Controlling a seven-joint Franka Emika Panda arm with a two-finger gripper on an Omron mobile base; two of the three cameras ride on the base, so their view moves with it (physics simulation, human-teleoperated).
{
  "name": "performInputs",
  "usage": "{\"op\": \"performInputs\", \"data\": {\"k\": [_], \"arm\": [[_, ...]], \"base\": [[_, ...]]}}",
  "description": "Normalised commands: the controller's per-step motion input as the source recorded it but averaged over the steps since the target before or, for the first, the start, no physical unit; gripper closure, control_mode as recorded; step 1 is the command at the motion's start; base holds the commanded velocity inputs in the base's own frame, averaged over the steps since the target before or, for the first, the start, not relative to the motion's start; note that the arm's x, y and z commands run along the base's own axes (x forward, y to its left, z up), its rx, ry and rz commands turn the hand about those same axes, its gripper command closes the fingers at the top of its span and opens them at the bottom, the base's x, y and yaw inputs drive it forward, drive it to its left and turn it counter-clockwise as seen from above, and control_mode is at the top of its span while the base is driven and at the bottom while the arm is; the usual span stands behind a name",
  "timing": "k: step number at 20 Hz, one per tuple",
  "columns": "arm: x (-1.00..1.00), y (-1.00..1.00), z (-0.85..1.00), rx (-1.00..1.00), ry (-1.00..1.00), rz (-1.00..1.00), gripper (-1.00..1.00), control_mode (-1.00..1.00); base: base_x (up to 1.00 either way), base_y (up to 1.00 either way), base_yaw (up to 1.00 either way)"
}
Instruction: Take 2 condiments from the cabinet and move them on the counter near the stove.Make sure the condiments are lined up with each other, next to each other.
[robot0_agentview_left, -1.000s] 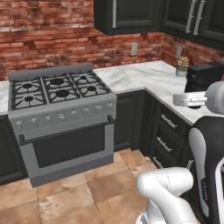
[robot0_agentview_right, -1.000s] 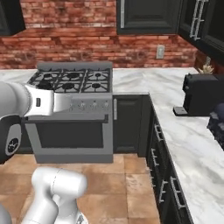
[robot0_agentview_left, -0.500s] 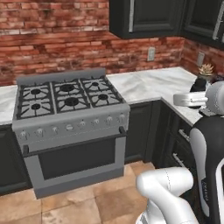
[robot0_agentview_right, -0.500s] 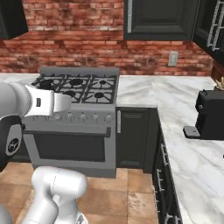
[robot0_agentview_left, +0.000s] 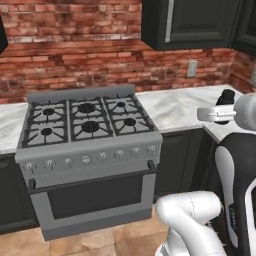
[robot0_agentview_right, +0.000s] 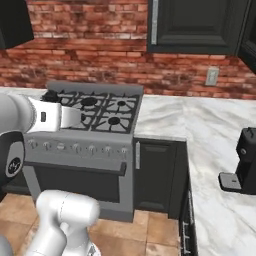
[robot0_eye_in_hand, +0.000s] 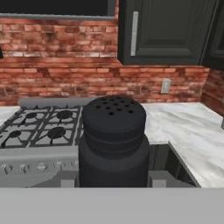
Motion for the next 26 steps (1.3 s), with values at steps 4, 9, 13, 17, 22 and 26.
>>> {"op": "performInputs", "data": {"k": [4, 9, 13, 17, 22, 26], "arm": [[0.00, 0.00, 0.00, 0.00, 0.00, 0.00, 1.00, 1.00], [0.00, 0.00, 0.00, 0.00, 0.00, 0.00, 1.00, 1.00], [0.00, 0.00, 0.00, 0.00, 0.00, 0.00, 1.00, 1.00], [0.00, 0.00, 0.00, 0.00, 0.00, 0.00, 1.00, 1.00], [0.00, 0.00, 0.00, 0.00, 0.00, 0.00, 1.00, 1.00], [0.00, 0.00, 0.00, 0.00, 0.00, 0.00, 1.00, 1.00]], "base": [[0.59, -0.37, 0.19], [0.61, -0.33, 0.18], [0.60, -0.29, 0.16], [0.54, -0.25, 0.15], [0.38, -0.24, 0.11], [0.23, -0.25, 0.04]]}}
